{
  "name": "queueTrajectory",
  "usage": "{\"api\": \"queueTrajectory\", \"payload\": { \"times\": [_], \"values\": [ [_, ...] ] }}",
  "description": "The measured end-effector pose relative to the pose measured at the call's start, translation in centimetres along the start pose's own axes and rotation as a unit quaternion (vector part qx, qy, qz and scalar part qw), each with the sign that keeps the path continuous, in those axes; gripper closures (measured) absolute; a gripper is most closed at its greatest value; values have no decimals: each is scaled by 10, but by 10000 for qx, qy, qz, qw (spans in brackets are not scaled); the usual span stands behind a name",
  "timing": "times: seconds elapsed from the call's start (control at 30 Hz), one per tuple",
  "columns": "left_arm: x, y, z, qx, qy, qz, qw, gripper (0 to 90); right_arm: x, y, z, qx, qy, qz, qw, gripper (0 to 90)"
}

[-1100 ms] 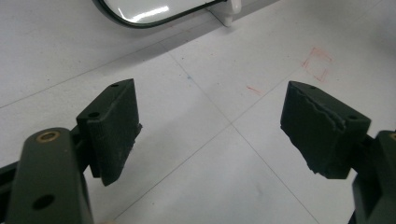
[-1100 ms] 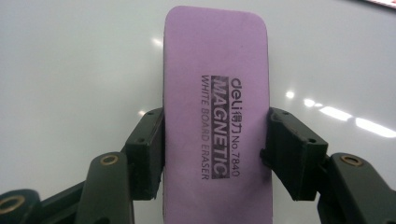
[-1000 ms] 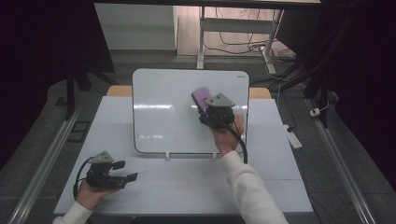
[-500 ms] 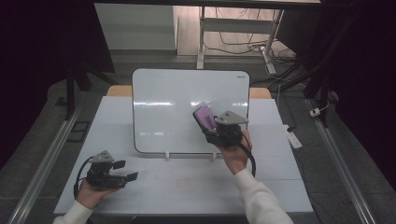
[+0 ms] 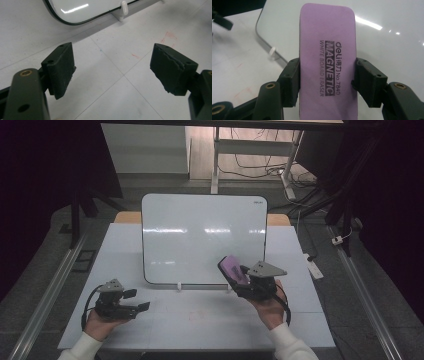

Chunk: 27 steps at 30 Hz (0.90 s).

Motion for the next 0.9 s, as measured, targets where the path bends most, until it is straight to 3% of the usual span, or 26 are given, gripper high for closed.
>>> {"api": "queueTrajectory", "payload": {
  "times": [0.3,0.63,0.9],
  "values": [
    [4,3,-3,-52,-180,40,9998,207,18,0,22,-20,157,-276,9995,407],
    [1,-2,-16,-170,-269,123,9994,196,12,5,27,164,419,-526,9976,407],
    [-11,-15,-39,-535,-298,404,9973,178,4,11,32,268,635,-689,9952,406]
  ]
}}
Point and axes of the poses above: each handheld gripper's, and its own axes: x roughly backward along the jaws, z roughly out of its underside, y roughly to its left, the point moved 1 cm from there along -x, roughly forward along the jaws, and after that the axes turned 11 degrees about -x, right-handed, at the moved point
